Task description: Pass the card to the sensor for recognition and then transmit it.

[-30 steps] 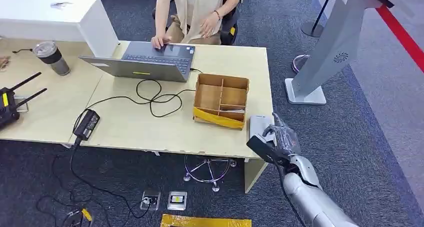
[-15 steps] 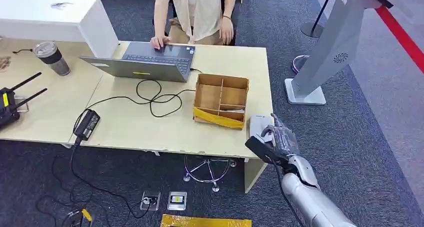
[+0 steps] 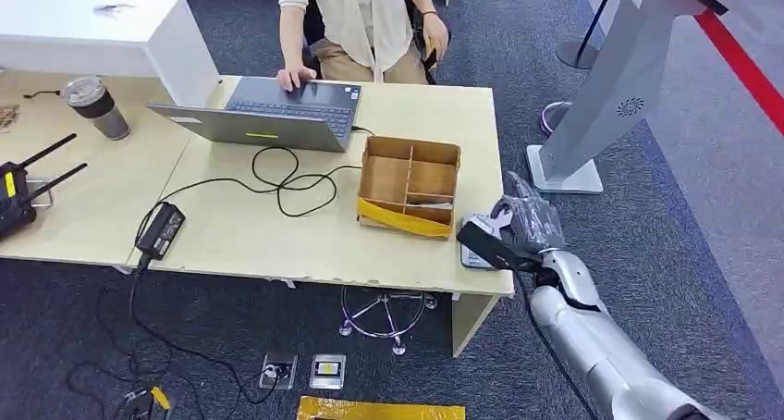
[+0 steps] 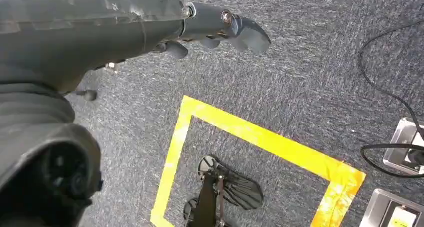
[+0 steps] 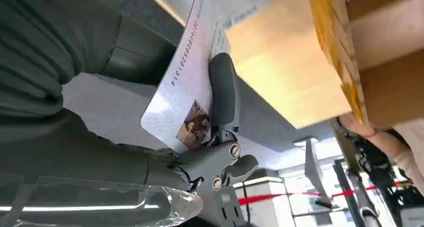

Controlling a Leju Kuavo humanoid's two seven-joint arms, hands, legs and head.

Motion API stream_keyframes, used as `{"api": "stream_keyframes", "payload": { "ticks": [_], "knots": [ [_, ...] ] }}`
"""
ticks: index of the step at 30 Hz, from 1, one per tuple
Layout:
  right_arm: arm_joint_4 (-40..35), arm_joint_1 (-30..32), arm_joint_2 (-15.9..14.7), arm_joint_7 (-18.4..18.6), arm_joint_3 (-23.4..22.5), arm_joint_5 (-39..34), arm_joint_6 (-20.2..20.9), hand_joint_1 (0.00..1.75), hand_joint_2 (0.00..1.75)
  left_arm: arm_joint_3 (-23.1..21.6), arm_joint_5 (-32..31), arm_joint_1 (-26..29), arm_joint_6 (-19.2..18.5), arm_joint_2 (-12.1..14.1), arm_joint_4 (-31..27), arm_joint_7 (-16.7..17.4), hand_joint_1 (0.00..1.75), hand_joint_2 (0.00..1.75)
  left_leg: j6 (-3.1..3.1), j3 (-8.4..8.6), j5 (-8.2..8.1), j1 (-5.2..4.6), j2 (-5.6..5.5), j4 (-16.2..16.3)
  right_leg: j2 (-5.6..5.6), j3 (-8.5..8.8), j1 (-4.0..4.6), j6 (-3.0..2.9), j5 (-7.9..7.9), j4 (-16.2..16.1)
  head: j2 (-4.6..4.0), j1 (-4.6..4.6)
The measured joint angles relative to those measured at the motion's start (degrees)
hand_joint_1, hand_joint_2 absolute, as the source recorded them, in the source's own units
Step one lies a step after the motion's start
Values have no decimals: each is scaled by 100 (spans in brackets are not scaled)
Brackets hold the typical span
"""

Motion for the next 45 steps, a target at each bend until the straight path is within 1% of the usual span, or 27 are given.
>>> {"api": "stream_keyframes", "payload": {
  "ticks": [8, 11, 15, 17, 20, 25, 33, 37, 45],
  "knots": [
    [-166, -792, -157, -37, -4, 334, 223, 175, 175, -7, -37, 0, -42, 0, 2, -101, 0, 0, 0, 0, 0, 0, 0, 2, 0, 0, 0, -3, 2, 0, 0, 0],
    [-216, -1076, -164, -101, -2, 468, 365, 175, 175, -20, -50, -6, -46, 0, 2, -101, 0, 0, 0, 1, 0, 0, 0, 2, 1, -1, 0, -3, 2, 0, 0, -2],
    [-251, -1304, -142, -144, 24, 651, 439, 175, 175, -85, -66, -8, -46, -2, 2, -101, 0, 0, 0, -2, 0, 1, -1, 1, -1, 2, 1, -3, 2, 2, 0, 0],
    [-251, -1409, -76, -140, 39, 693, 527, 175, 175, -118, -123, -8, -46, 0, 2, -101, 0, 0, -1, -4, 1, 1, 0, 1, -1, 1, 1, -3, 2, 4, 0, 0],
    [-243, -1626, 101, -85, 81, 796, 664, 175, 175, -153, -177, -41, -66, 0, 2, -100, 0, 0, -1, -3, 1, 2, 4, 1, 1, -4, 2, -3, 2, 4, 0, -2],
    [-203, -1822, 343, 9, 162, 894, 754, 175, 175, -256, -195, -68, -85, 0, 2, -98, 0, 0, -4, -3, 3, 4, 1, 1, -1, -3, 5, -3, 2, 4, 0, -2],
    [-94, -1929, 704, 354, 302, 1117, 1253, 175, 175, -304, -243, -132, -127, -2, 2, -98, 0, 0, -4, -3, 3, 4, 3, 2, 0, -4, 4, -3, 2, 4, 0, 0],
    [-30, -1991, 809, 470, 372, 1128, 1495, 175, 175, -336, -240, -139, -111, -7, 2, -81, 0, 0, -4, -3, 3, 4, 2, 2, 0, -4, 5, -3, 2, 4, 0, 0],
    [112, -2048, 866, 535, 470, 1101, 1497, 175, 175, -422, -243, -169, -114, -11, 2, -33, 0, 0, -4, -3, 3, 4, 2, 3, 0, -4, 5, -3, 2, 4, 0, 0]
  ]
}}
